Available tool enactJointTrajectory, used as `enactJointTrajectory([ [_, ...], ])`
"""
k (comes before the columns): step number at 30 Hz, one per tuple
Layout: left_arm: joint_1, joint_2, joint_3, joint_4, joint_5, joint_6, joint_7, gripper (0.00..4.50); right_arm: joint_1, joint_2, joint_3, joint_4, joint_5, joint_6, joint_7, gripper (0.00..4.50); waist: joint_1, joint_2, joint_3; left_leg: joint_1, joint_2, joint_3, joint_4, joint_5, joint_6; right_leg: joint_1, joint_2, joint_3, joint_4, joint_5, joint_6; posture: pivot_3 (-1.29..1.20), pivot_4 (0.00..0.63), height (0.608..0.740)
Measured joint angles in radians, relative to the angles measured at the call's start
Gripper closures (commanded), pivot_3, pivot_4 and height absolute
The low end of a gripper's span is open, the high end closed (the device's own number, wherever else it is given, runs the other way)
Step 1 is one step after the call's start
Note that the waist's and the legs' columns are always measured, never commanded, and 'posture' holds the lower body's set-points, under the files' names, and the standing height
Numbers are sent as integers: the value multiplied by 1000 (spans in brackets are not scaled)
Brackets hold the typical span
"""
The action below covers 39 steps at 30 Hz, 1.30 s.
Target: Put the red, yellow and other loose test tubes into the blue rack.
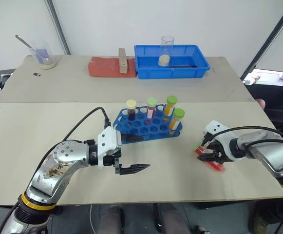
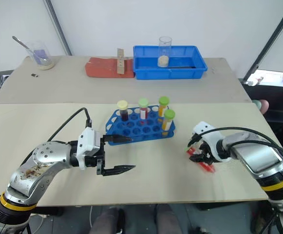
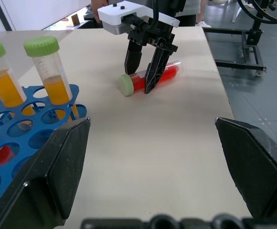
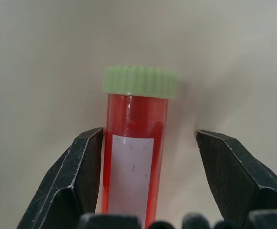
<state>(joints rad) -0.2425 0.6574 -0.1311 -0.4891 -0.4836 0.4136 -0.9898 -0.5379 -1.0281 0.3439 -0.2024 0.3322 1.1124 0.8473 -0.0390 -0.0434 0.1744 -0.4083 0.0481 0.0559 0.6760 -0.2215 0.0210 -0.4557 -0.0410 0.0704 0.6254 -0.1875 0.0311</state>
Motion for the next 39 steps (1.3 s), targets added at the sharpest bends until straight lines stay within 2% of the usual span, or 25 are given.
enactJointTrajectory([
  [1,0,-6,-4,-2,6,0,3,0,-15,0,15,18,-11,-13,19,1904,0,0,0,0,0,0,0,0,0,0,0,0,0,0,0,0,150,740],
  [5,2,-23,-20,-5,12,0,13,0,-59,0,53,71,-48,-34,75,3320,1,0,0,0,0,0,1,0,0,0,0,0,0,0,0,0,150,740],
  [6,2,-25,-23,-5,13,-1,15,0,-70,0,63,79,-54,-34,86,3468,1,0,0,0,0,0,1,0,0,0,0,0,0,0,0,0,150,740],
  [12,10,-33,-13,0,9,-24,10,0,-82,-7,71,58,-54,-15,155,3474,2,0,0,0,0,0,0,0,0,0,0,0,0,1,2,0,150,740],
  [15,22,-26,23,21,4,-38,-3,0,-73,1,-17,-52,35,31,182,3475,-1,0,0,0,1,0,0,0,0,-1,0,0,1,3,4,0,150,740],
  [17,40,-22,60,35,-9,-42,-4,0,-58,64,-122,-135,91,54,162,3475,-4,0,0,0,1,-1,0,0,0,-1,1,-1,1,3,4,0,150,740],
  [19,57,-20,104,51,-20,-45,-2,0,-28,199,-242,-216,154,57,99,3477,-5,-1,0,1,2,-2,0,0,0,0,3,-1,2,3,5,0,150,740],
  [20,65,-20,131,56,-35,-43,2,0,-3,310,-300,-247,194,44,56,3477,-4,-1,0,0,2,-3,-1,0,0,-1,3,-2,2,3,5,0,150,740],
  [21,75,-20,164,58,-52,-40,9,0,27,433,-362,-264,236,8,12,3477,-3,-1,0,0,3,-4,-1,0,0,-1,4,-2,3,3,4,0,150,740],
  [23,85,-15,211,67,-73,-38,16,0,72,588,-382,-279,265,-96,-54,3478,-2,0,0,0,2,-3,-1,0,0,-1,3,-2,3,3,4,0,150,740],
  [27,102,7,250,98,-74,-44,4,0,82,725,-382,-257,194,-290,-180,3479,2,0,0,-1,1,-1,1,0,0,0,0,-2,1,4,5,0,150,740],
  [29,103,10,257,120,-68,-65,-5,0,88,808,-353,-198,109,-456,-251,3481,0,0,0,-1,1,-1,1,0,0,-1,0,-2,1,4,5,0,150,740],
  [33,102,10,257,132,-65,-83,-9,0,120,885,-295,-75,-30,-707,-333,3482,0,0,0,-1,1,-1,-1,0,0,-1,0,-2,1,5,2,0,150,740],
  [39,85,10,256,131,-68,-81,-7,0,134,943,-239,69,-146,-951,-398,3483,-6,0,0,-1,1,-1,-1,0,0,-1,0,-2,2,6,1,0,150,740],
])
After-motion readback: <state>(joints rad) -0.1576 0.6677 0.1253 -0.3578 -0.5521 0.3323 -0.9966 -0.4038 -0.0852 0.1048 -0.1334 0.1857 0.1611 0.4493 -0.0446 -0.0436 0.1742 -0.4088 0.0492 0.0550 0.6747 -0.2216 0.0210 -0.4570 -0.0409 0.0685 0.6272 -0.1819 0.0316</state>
